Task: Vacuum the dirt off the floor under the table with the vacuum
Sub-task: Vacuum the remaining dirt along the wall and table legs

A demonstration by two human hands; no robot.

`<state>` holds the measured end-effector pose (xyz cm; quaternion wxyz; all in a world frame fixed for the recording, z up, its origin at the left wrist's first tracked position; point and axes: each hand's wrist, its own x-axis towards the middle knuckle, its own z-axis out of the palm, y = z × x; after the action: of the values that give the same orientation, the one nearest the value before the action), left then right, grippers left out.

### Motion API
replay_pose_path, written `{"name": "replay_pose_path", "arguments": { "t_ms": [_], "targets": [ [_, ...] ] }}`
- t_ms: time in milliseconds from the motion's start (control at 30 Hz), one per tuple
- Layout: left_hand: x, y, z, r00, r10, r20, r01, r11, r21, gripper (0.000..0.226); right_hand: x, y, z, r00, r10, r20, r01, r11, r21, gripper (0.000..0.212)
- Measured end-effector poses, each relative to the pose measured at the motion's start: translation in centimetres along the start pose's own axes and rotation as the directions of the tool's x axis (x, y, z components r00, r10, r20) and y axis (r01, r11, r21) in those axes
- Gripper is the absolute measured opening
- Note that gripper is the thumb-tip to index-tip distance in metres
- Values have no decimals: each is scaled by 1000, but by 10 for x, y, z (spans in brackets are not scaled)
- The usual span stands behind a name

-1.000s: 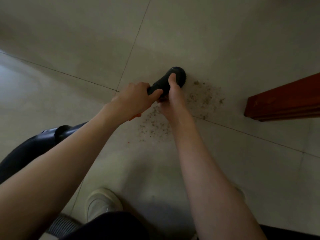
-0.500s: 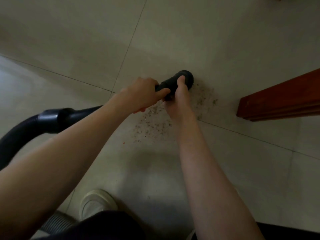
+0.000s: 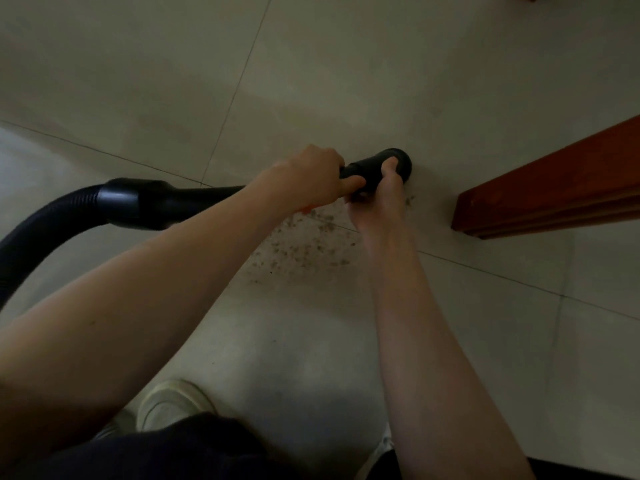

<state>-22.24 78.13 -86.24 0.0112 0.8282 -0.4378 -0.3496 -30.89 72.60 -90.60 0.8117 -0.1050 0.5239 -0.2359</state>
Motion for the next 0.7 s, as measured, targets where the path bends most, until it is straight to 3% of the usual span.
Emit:
{"name": "replay_pose_path", "arguments": {
  "t_ms": [400,700],
  "targets": [
    [9,40,21,996,81,28,-80,996,-38,48,1,-28,-38,991,-109,-80,110,994,16,53],
    [16,66,27,990,126,69,-127,992,21,51,-10,-47,-49,974,-167,-153,176,983,47,30]
  ]
}}
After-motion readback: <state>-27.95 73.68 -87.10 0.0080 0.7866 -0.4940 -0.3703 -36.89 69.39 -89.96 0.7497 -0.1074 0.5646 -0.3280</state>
